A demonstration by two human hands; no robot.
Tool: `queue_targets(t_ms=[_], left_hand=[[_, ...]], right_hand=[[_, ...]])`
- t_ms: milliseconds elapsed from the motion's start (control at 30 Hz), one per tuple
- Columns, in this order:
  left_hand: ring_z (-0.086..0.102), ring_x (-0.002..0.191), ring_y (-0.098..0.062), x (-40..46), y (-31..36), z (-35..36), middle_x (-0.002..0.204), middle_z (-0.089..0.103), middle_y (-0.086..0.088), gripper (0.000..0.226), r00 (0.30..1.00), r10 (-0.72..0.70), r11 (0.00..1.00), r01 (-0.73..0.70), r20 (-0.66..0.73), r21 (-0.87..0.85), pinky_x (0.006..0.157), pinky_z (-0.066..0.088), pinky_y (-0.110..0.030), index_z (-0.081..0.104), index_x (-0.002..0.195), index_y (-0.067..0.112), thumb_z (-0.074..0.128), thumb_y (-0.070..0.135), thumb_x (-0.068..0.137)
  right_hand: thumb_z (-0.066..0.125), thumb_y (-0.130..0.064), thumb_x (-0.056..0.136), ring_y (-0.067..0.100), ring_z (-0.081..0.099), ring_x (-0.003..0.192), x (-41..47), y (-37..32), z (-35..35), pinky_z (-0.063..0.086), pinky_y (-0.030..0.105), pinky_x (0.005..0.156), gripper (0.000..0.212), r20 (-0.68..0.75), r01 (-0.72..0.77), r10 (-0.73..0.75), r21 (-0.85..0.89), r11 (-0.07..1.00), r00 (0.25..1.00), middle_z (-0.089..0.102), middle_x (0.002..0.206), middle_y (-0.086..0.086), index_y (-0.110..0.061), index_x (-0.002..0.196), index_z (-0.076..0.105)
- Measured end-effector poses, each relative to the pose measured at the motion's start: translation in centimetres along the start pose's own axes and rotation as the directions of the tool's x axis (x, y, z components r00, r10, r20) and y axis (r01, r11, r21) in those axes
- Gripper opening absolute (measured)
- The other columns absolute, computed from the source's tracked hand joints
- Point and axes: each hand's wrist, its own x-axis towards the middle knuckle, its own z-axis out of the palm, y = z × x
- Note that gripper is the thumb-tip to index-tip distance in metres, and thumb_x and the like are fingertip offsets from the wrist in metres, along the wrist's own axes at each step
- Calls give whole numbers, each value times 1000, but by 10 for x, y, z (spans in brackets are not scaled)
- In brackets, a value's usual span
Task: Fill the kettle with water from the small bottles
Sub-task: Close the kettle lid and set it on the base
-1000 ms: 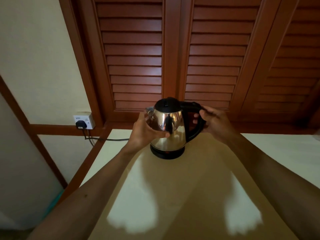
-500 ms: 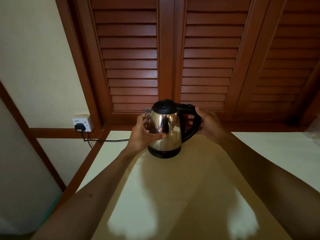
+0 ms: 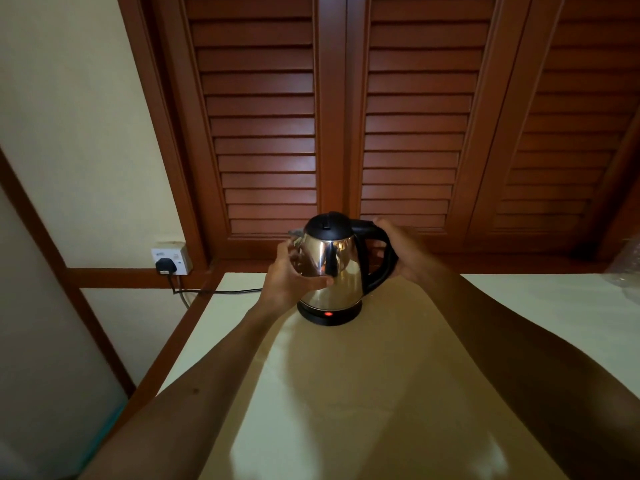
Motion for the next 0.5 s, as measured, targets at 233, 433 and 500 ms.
queue_targets(t_ms=[233, 433, 500], left_hand=[[60, 116, -19, -1, 2, 1, 129, 61, 0, 113, 1000, 17, 999, -17, -4, 33, 100, 51, -40, 30, 145, 18, 96, 28, 54], [61, 109, -17, -4, 3, -2, 121, 60, 2, 106, 995, 93, 993, -95, 23, 70, 92, 53, -29, 31, 142, 13, 94, 27, 59], [63, 105, -14, -3, -2, -3, 118, 62, 4, 103, 996, 80, 994, -83, 47, 68, 89, 54, -28, 33, 141, 14, 94, 30, 59]], right_hand=[[62, -39, 89, 16, 72, 71, 0, 0, 0, 53, 30, 54, 25, 11, 39, -40, 40, 998, 999, 73, 84, 2, -16, 98, 67], [65, -48, 85, 25, 70, 88, -7, 5, 2, 54, 50, 86, 32, -43, 108, -107, 7, 994, 993, 72, 92, 7, -18, 94, 69], [64, -52, 85, 24, 68, 86, -11, 11, 2, 54, 51, 87, 33, -41, 141, -140, 6, 990, 989, 68, 87, 3, -20, 94, 67]])
